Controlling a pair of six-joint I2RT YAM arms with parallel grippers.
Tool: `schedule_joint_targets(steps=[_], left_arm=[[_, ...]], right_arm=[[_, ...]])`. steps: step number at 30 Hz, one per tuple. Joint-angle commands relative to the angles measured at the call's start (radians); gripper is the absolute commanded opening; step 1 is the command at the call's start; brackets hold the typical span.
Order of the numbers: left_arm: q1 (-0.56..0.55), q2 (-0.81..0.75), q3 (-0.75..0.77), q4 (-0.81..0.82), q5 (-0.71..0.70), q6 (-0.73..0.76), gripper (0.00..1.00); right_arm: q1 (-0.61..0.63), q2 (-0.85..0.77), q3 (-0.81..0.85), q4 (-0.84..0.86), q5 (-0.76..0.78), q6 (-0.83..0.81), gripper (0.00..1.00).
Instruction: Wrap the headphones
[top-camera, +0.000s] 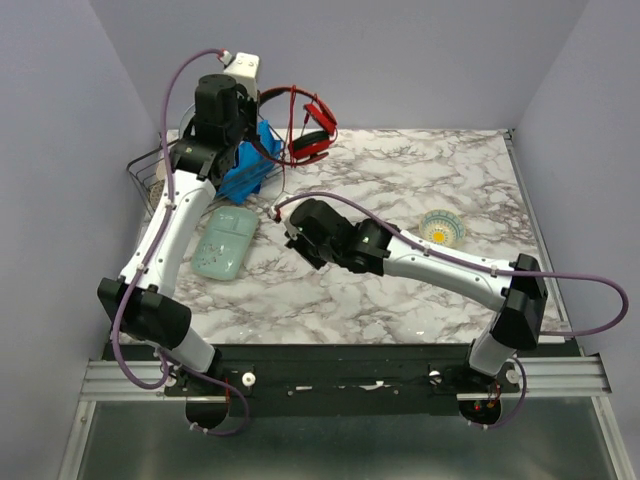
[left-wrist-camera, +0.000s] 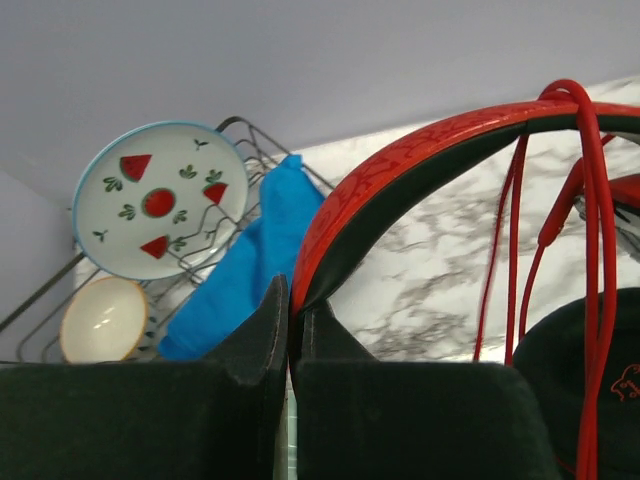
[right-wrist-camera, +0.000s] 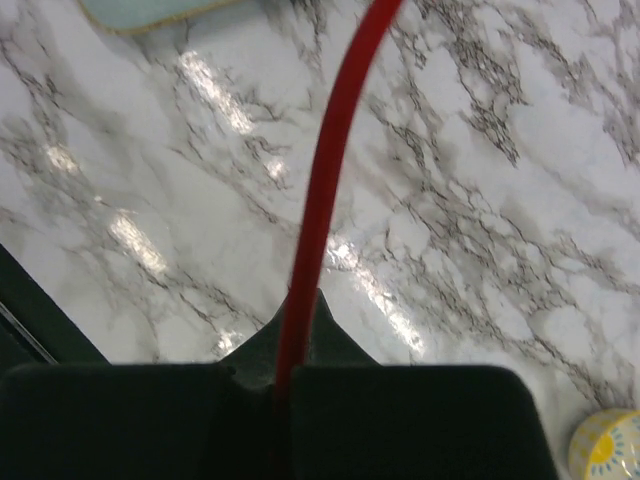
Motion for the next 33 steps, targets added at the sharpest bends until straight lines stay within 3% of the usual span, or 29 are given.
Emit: schedule_joint_targets(steps=[1, 7, 13, 18, 24, 33], left_arm=[[-0.027, -0.044, -0.208, 0.237, -0.14, 0.323, 0.0], [-0.11, -0.105, -0.451, 0.35, -0.166, 0.539, 0.0], [-0.24, -0.194, -0.623, 0.347, -0.127, 0.7, 0.0], [-0.266, -0.246, -0.632, 0.215, 0.029, 0.634, 0.0], [-0.266, -0.298, -0.602, 0.066, 0.191, 0.518, 0.0], [-0.266, -0.363, -0.583, -0.005, 0.346, 0.429, 0.0]], right_arm=[[0.02, -0.009, 0.067, -0.313, 0.201, 0.014, 0.01], [0.016, -0.07, 0.12, -0.332, 0.346, -0.078, 0.01], [-0.05, -0.078, 0.214, -0.32, 0.385, -0.164, 0.01], [-0.145, -0.076, 0.219, -0.274, 0.368, -0.213, 0.01], [-0.253, -0.141, 0.08, -0.133, 0.313, -0.25, 0.01], [-0.36, -0.207, -0.08, 0.022, 0.036, -0.265, 0.01]])
